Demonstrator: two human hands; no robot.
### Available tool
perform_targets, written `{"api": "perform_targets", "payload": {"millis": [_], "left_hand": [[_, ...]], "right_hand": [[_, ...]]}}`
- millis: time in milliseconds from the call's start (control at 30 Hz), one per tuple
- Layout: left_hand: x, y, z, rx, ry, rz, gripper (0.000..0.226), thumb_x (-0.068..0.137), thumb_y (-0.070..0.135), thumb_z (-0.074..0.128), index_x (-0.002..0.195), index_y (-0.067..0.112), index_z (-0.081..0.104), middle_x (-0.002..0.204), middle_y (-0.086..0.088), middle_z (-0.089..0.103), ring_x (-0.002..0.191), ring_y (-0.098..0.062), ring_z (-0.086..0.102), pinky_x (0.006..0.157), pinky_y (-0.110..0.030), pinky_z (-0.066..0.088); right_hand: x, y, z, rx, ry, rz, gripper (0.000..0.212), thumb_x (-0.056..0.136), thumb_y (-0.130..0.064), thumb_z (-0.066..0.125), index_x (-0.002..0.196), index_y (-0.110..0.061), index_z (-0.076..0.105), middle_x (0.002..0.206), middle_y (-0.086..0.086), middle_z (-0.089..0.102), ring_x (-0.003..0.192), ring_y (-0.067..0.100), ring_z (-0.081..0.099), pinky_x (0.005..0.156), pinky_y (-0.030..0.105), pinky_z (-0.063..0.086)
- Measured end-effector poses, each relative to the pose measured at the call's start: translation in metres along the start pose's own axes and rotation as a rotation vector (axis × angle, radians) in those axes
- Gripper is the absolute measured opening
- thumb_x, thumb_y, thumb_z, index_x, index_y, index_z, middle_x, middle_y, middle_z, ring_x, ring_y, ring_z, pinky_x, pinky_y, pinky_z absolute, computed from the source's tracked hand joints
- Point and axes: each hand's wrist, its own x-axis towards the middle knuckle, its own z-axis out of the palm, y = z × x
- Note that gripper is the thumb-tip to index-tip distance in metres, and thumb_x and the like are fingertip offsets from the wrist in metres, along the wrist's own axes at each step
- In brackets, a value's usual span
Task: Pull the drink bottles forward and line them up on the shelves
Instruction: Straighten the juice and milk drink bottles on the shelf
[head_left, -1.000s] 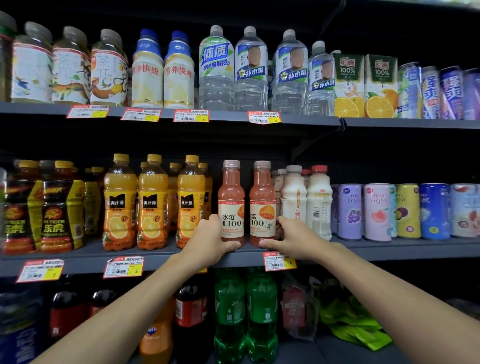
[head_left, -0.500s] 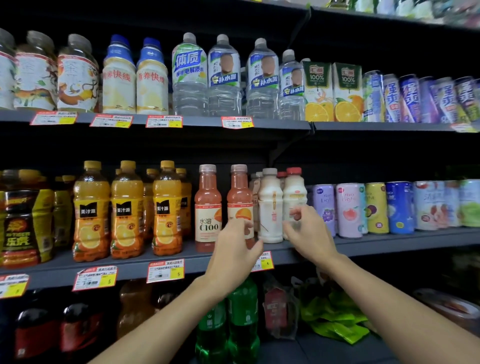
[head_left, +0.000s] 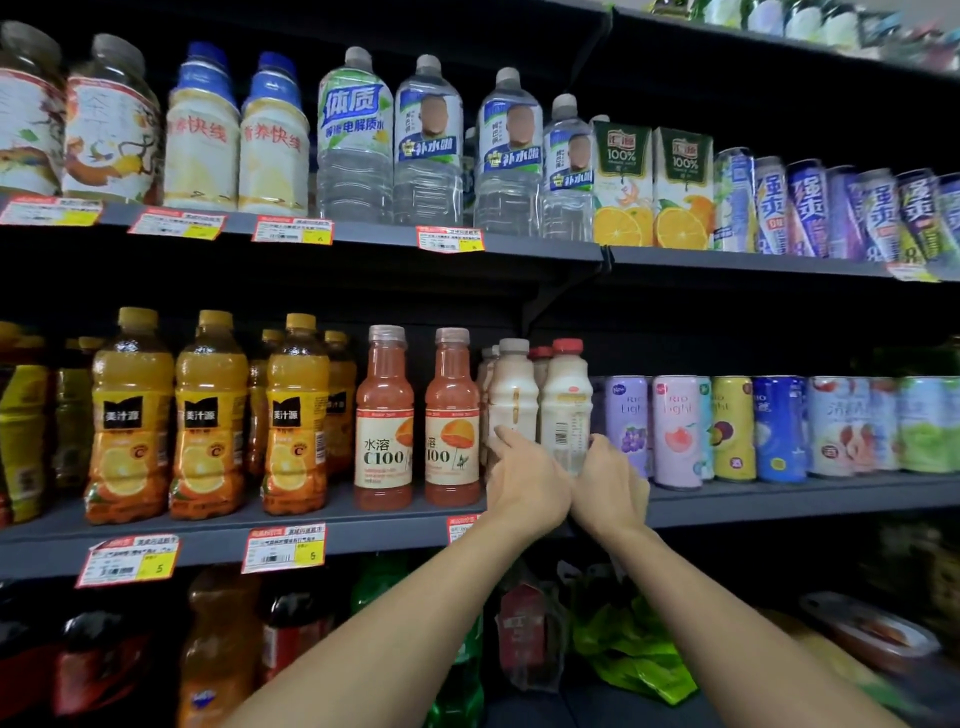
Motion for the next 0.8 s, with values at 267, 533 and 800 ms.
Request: {"api": "perform_targets", "payload": {"millis": [267, 533, 800], "left_hand": [[0.015, 0.005, 0.005, -0.064, 0.017, -0.141, 0.108, 0.084, 0.016, 0.076, 0.153, -0.004, -0.004, 0.16, -0.023, 0.015, 0.137, -0.04, 0.04, 0.101, -0.049, 0.05], [0.01, 0.01, 0.001, -0.096, -0.002, -0.162, 0.072, 0.087, 0.011, 0.068, 0.143, -0.005, 0.025, 0.145, -0.022, 0.031, 0.128, -0.039, 0.046, 0.096, -0.045, 0.053], [-0.005, 0.005, 0.001, -0.092, -0.06, -0.14, 0.062, 0.089, 0.01, 0.067, 0.138, -0.003, 0.03, 0.14, -0.021, 0.033, 0.121, -0.043, 0.052, 0.088, -0.05, 0.057]], "right_hand": [[0.0, 0.018, -0.023, 0.154, -0.107, -0.112, 0.05, 0.085, -0.054, 0.069, 0.117, -0.018, 0.059, 0.116, 0.003, 0.068, 0.106, 0.027, 0.064, 0.081, 0.038, 0.051], [0.013, 0.037, -0.042, 0.305, -0.319, -0.17, 0.057, 0.087, -0.039, 0.07, 0.138, -0.02, 0.052, 0.131, -0.002, 0.065, 0.114, 0.016, 0.061, 0.094, 0.03, 0.047], [0.002, 0.031, -0.041, 0.27, -0.048, -0.19, 0.052, 0.058, -0.077, 0.071, 0.087, -0.038, 0.052, 0.085, -0.018, 0.06, 0.076, -0.003, 0.058, 0.06, 0.024, 0.049]]}}
